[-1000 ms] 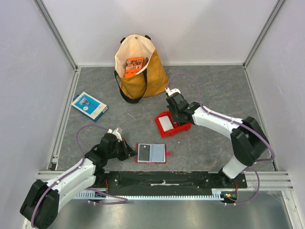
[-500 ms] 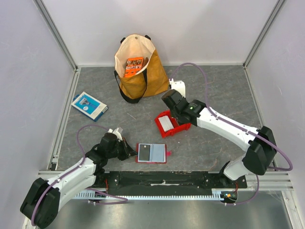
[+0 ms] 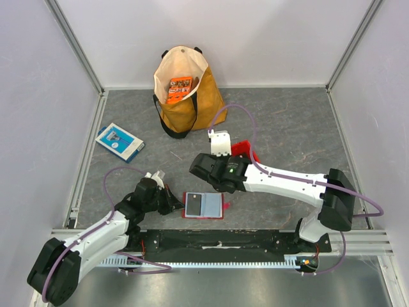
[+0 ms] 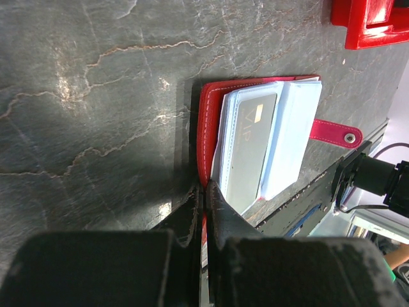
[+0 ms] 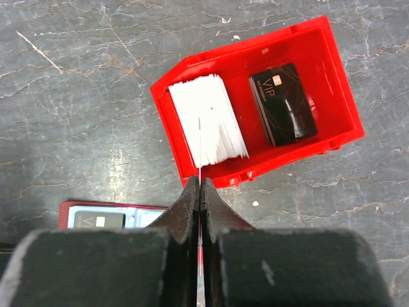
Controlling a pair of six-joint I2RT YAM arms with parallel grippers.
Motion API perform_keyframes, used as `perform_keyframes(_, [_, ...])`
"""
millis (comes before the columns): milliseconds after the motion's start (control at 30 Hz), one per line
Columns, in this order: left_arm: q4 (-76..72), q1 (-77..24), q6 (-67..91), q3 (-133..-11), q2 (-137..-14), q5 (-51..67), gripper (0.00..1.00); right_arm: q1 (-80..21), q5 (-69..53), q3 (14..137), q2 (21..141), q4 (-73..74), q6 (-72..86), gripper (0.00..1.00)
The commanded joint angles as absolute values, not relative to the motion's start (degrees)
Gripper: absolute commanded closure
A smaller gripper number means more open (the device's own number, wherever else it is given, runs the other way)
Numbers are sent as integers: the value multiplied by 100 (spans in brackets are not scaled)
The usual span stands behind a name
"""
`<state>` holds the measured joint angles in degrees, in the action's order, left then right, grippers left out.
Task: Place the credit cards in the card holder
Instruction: Pick up the credit card from the storage box, then insert the credit card into the card holder.
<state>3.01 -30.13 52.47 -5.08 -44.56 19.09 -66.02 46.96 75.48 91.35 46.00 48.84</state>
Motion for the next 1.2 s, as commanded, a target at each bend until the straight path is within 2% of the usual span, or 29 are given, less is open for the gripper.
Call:
perform_keyframes(0, [334,-3015,5212,-624,-4377,1942,98,-6820,5133,7655,9219,4825,5501,100])
perform_keyframes(233, [369,-3023,5203,-642,-4368,1934,98,-6935,3615,6699,8737,3078,5080,100])
perform_keyframes(533, [439,-3023,5229,-615,-4201,1942,98,-6934,2506,5512,8535,2049,5624,100])
perform_keyframes(800, [501,-3015,5230,-598,-4131,1916,98,-6917,2619,4799,8042,1977,5950,100])
perform_keyframes(1167, [483,-3015,5221,-615,-4184,1925,98,-6917,2654,4948,8377,2356,6161,100])
